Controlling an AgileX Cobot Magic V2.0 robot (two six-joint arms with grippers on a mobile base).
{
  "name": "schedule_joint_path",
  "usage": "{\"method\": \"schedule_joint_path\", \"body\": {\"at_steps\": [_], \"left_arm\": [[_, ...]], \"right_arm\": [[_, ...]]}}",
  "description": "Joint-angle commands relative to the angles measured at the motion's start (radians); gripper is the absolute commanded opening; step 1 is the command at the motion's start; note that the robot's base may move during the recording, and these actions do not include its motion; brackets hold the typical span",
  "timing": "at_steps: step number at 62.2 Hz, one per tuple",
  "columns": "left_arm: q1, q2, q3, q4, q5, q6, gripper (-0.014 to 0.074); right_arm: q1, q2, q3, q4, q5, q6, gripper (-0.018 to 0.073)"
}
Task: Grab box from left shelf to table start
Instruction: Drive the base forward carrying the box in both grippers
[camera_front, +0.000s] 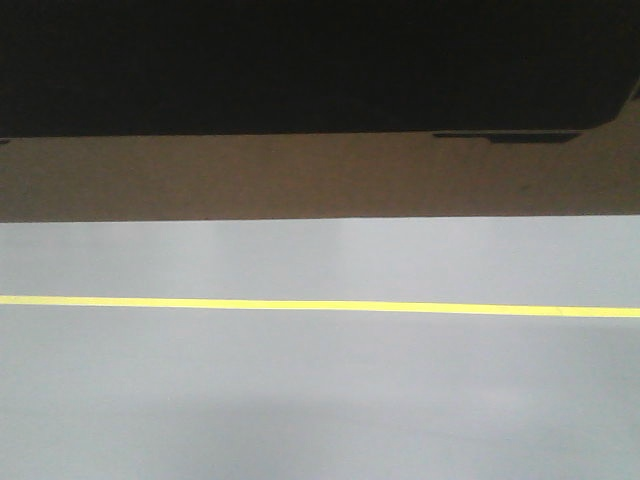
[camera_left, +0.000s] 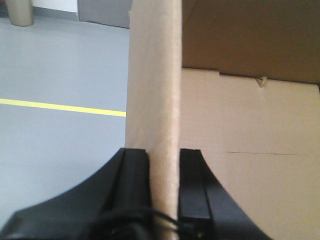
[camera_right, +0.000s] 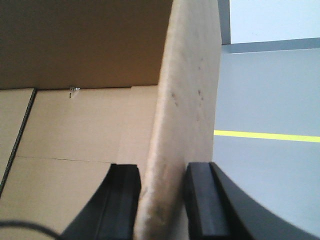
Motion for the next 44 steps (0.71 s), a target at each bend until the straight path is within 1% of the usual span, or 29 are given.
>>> {"method": "schedule_joint_path", "body": {"at_steps": [1,44], "left_arm": [[0.002,-0.002,-0.040,0.115,-0.194,-0.006,-0.0102],[0.002,-0.002,-0.040,0.115,-0.194,-0.006,-0.0102]], "right_arm": [[-0.014,0.011,-0.033,-0.159,-0.151,-0.004,0.0056],[-0.014,0.011,-0.033,-0.159,-0.151,-0.004,0.0056]]}}
